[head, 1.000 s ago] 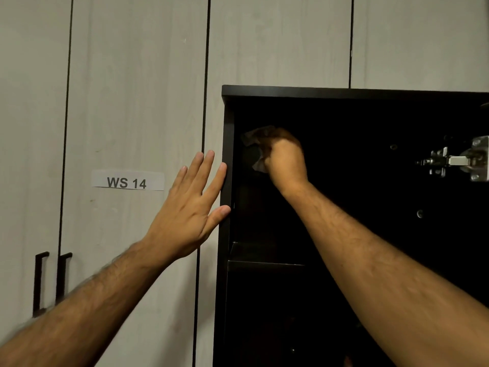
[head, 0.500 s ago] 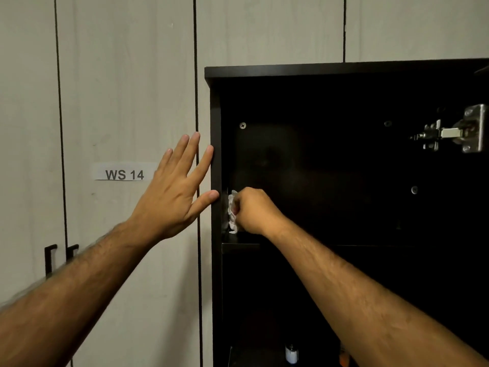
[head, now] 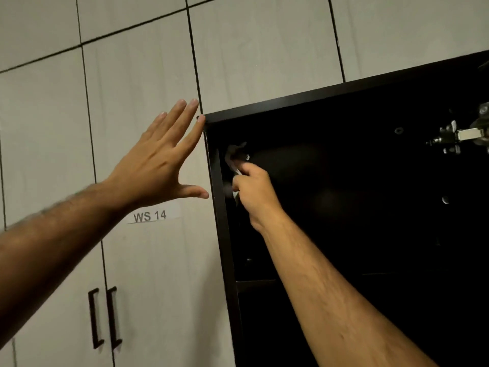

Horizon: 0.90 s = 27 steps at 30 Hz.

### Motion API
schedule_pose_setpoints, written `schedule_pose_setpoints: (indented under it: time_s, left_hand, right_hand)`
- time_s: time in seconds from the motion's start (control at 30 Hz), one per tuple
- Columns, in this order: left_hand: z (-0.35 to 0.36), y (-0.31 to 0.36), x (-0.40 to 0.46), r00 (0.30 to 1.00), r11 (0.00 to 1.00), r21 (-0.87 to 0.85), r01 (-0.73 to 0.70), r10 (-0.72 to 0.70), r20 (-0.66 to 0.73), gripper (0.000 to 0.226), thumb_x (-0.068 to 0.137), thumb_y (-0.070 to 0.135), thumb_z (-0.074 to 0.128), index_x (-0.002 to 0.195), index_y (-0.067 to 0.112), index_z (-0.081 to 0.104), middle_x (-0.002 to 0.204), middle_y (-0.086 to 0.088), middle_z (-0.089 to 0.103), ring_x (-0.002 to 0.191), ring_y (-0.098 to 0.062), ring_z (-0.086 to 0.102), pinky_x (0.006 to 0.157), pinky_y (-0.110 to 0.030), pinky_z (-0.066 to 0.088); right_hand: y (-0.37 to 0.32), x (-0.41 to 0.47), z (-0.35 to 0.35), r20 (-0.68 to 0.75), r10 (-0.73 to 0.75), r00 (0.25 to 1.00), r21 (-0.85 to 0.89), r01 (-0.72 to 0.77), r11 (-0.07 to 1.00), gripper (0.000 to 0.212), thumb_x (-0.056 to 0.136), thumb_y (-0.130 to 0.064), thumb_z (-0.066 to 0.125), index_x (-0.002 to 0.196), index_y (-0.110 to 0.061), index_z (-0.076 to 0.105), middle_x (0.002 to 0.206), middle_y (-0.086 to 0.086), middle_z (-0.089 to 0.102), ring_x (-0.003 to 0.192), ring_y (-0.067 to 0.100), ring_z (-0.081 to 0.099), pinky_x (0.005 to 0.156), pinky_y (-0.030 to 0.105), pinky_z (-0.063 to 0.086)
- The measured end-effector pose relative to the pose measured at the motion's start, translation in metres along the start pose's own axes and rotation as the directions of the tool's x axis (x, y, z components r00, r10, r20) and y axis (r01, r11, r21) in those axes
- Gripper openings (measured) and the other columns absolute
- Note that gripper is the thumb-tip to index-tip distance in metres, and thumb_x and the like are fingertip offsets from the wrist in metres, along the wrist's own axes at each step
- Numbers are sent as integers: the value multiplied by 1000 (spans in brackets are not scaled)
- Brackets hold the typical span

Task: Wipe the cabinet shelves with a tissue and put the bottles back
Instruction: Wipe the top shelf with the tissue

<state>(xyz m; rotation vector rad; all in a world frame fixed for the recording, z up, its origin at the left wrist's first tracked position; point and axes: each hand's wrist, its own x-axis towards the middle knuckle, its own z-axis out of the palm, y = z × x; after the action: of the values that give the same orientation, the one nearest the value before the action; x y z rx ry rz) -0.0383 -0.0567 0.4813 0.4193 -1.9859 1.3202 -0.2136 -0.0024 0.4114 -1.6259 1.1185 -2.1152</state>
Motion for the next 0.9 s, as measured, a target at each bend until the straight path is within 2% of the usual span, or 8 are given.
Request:
schedule_pose_setpoints:
  time_s: [0.17, 0.33, 0.4, 0.5, 0.6, 0.7, 0.83, 0.9]
  left_hand:
    - [-17, -15, 12, 993, 984, 155, -84, 71, 91, 128, 64, 73, 61, 156, 12, -4, 164, -13, -4, 151, -30, -6, 121, -51, 12]
    - [-23, -23, 13, 988, 967, 221, -123, 99, 117, 130, 63, 54, 81, 156, 15, -2, 162, -18, -1, 150, -35, -2, 119, -53, 15]
    - [-23, -25, 15, 989, 964, 235, -127, 104, 107, 130, 64, 49, 84, 156, 16, -1, 162, -19, 0, 150, -36, 0, 119, -53, 15]
    - [-21, -28, 15, 990, 961, 246, -123, 103, 95, 129, 64, 42, 86, 156, 16, 0, 162, -20, 1, 150, -36, 2, 118, -52, 16]
    - [-17, -27, 14, 991, 961, 247, -124, 107, 80, 124, 67, 37, 86, 156, 16, 2, 162, -20, 1, 150, -36, 2, 118, -52, 17]
    - [-15, -25, 13, 993, 966, 233, -112, 100, 62, 120, 70, 29, 85, 156, 16, 1, 162, -19, 1, 150, -35, 2, 118, -53, 18]
    - [-14, -24, 12, 995, 972, 218, -87, 77, 56, 119, 72, 27, 84, 156, 18, -1, 162, -19, -2, 150, -35, 0, 118, -53, 18]
    - [-13, -23, 11, 996, 975, 207, -83, 74, 50, 118, 72, 28, 84, 156, 18, 1, 162, -19, -1, 150, -35, 0, 118, -54, 19]
  right_hand:
    - [16, -10, 7, 193, -20, 981, 77, 5, 997, 61, 94, -29, 37, 153, -27, 22, 158, -6, 24, 129, 1, 22, 94, 22, 21]
    - [4, 0, 4, 200, 38, 979, 84, -56, 995, 47, 101, -45, 29, 130, -17, 53, 118, -14, 49, 122, 9, 35, 92, 23, 24]
    - [-1, 2, 6, 211, -42, 977, 86, 24, 996, 57, 100, -53, 26, 143, -20, 43, 129, -17, 50, 106, -5, 41, 85, 12, 27]
    - [10, -13, 10, 272, -177, 946, 53, 169, 984, 54, 92, -60, 23, 145, -55, 15, 123, -61, 27, 104, -34, 35, 78, -9, 28]
    - [19, -18, 8, 296, -126, 947, 49, 117, 992, 62, 88, -67, 23, 148, -53, 13, 153, -35, 20, 128, -16, 23, 99, 11, 17]
    - [9, -1, 3, 281, -13, 960, 33, 4, 999, 57, 101, -53, 21, 153, -28, 25, 160, -5, 25, 122, -5, 23, 99, 19, 18]
    - [-3, -4, 16, 278, -138, 951, 55, 128, 990, 51, 100, -57, 20, 150, -48, 17, 158, -12, 25, 113, -16, 33, 84, 7, 23]
    - [11, -19, 16, 304, -205, 930, 61, 196, 979, 54, 92, -61, 23, 145, -61, 11, 155, -32, 18, 129, -16, 30, 97, 13, 22]
